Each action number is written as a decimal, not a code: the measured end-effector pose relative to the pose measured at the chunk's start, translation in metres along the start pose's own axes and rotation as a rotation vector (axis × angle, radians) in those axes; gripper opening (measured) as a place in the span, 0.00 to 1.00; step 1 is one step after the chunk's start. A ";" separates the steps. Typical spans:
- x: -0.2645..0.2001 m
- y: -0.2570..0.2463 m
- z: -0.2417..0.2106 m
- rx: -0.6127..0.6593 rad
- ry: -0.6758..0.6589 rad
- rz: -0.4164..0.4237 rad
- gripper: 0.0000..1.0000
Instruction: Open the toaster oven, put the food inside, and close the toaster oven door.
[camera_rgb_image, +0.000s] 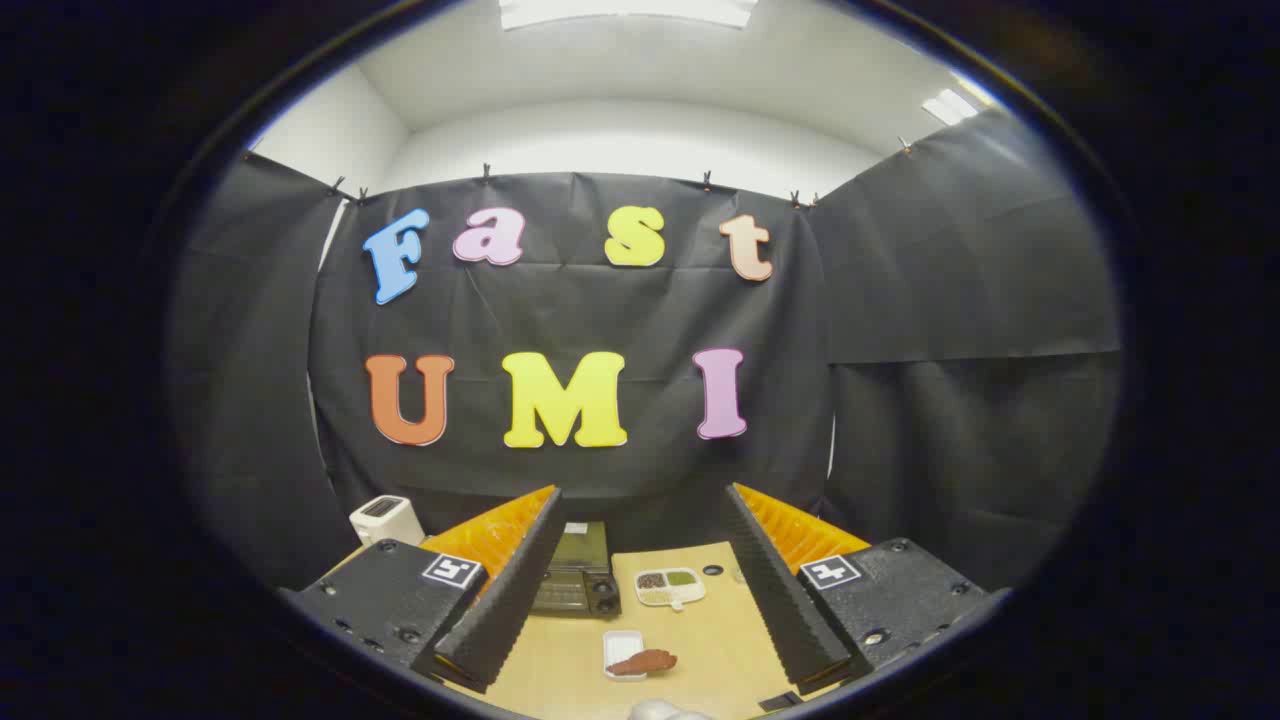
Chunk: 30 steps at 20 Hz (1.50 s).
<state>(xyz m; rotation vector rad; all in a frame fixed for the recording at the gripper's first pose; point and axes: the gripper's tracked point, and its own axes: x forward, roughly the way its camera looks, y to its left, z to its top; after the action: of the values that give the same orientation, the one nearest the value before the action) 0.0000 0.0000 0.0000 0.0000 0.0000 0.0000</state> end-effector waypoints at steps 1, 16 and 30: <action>0.000 0.002 0.000 0.000 -0.001 0.002 1.00; 0.032 0.040 -0.009 -0.012 0.012 0.033 1.00; 0.171 0.177 -0.129 -0.035 0.101 0.211 1.00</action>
<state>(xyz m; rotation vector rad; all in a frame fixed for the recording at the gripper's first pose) 0.1712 0.1765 -0.1289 -0.0351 0.1006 0.2109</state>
